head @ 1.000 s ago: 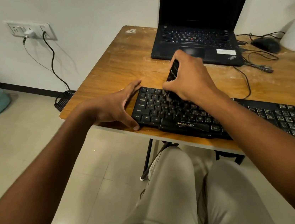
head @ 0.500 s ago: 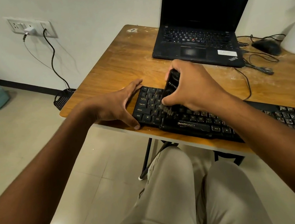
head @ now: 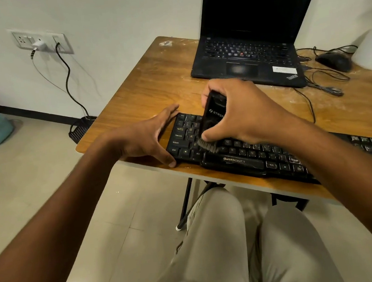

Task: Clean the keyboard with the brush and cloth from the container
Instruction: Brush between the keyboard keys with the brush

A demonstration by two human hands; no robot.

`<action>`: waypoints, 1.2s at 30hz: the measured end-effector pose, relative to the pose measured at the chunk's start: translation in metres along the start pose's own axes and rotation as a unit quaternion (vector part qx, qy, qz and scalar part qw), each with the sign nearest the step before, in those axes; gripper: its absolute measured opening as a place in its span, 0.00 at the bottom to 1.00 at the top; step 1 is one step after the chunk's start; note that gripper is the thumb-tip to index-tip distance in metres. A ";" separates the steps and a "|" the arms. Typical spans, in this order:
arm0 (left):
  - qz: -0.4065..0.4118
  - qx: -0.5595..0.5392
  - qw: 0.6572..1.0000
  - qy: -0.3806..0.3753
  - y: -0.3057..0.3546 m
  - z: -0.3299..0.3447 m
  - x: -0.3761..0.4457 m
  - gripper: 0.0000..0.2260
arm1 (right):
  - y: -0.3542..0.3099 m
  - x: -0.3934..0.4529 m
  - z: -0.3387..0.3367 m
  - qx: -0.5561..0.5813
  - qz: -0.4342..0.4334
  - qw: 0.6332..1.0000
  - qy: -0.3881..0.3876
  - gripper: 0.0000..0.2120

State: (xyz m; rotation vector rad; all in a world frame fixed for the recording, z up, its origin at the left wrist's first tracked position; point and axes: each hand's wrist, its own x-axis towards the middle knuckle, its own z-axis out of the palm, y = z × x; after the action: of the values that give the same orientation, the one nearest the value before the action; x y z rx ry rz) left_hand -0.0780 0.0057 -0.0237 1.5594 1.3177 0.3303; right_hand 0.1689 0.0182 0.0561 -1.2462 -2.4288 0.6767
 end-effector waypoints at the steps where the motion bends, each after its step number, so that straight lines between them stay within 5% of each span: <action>1: 0.000 0.000 1.000 0.000 0.000 0.000 0.000 0.65 | 0.002 0.000 0.002 -0.003 -0.006 1.000 -0.011 0.23; 12: -0.006 0.003 1.000 -0.003 -0.003 -0.001 0.002 0.67 | 0.027 0.052 -0.001 -0.007 -0.014 0.999 0.045 0.24; 19: 0.001 0.015 1.000 0.005 -0.006 -0.002 0.003 0.65 | 0.005 0.055 0.016 -0.024 -0.108 0.992 -0.056 0.22; 28: 0.004 0.008 1.000 -0.005 -0.010 -0.004 0.007 0.68 | 0.041 0.094 0.007 -0.048 -0.059 0.997 -0.007 0.24; 36: 0.024 0.017 1.000 0.004 -0.015 -0.005 0.010 0.66 | 0.011 0.068 0.014 -0.009 -0.130 0.991 -0.036 0.21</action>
State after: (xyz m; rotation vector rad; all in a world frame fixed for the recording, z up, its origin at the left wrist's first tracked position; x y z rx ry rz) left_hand -0.0864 0.0147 -0.0379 1.6213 1.2986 0.3457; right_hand 0.1311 0.0765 0.0436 -0.9027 -2.5997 0.6343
